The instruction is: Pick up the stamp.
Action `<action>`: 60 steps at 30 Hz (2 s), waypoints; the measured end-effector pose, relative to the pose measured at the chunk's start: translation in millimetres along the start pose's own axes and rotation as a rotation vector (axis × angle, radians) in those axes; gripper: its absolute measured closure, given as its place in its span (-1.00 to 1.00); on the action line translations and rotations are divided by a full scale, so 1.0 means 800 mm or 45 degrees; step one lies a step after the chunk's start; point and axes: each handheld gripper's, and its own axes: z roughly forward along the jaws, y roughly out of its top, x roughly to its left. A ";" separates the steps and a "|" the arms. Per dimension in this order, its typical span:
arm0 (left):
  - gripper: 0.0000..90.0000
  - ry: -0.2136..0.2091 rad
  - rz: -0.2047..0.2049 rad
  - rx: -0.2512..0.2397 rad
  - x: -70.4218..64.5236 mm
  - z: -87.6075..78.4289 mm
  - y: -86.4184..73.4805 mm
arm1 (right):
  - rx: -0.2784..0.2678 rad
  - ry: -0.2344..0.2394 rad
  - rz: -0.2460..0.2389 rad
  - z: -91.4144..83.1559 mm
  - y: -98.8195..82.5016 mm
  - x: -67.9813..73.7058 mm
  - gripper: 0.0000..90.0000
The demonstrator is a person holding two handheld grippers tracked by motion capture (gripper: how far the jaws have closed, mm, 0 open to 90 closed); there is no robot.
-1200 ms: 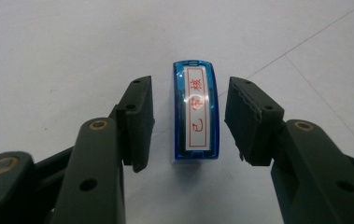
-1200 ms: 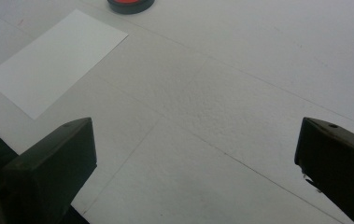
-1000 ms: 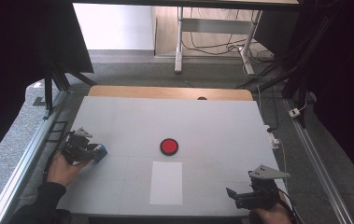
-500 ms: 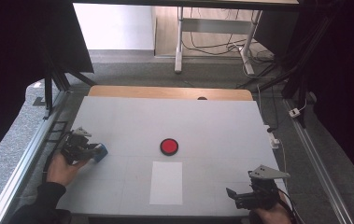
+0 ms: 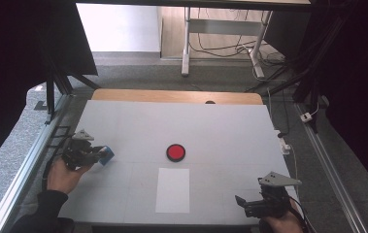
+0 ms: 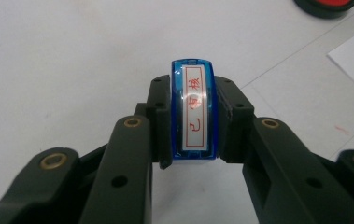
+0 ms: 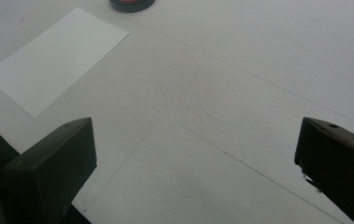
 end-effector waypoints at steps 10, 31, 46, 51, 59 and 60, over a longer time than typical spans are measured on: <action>0.56 -0.040 0.047 -0.005 -0.016 -0.005 0.012 | -0.001 0.002 -0.003 0.000 0.000 0.000 -1.00; 0.56 -0.127 0.196 -0.147 -0.065 -0.027 0.044 | -0.004 0.006 0.001 0.000 0.000 0.000 -1.00; 0.56 -0.281 0.334 -0.191 -0.112 -0.029 0.076 | -0.006 0.007 -0.010 -0.001 0.000 0.001 -1.00; 0.56 -0.351 0.372 -0.223 -0.129 -0.028 0.083 | -0.010 0.011 -0.004 -0.001 0.000 0.000 -1.00; 0.56 -0.444 0.394 -0.236 -0.149 -0.023 0.090 | -0.009 0.022 -0.001 -0.001 0.000 0.000 -1.00; 0.56 -0.456 0.396 -0.235 -0.151 -0.022 0.091 | -0.009 0.022 -0.001 -0.001 0.001 0.000 -1.00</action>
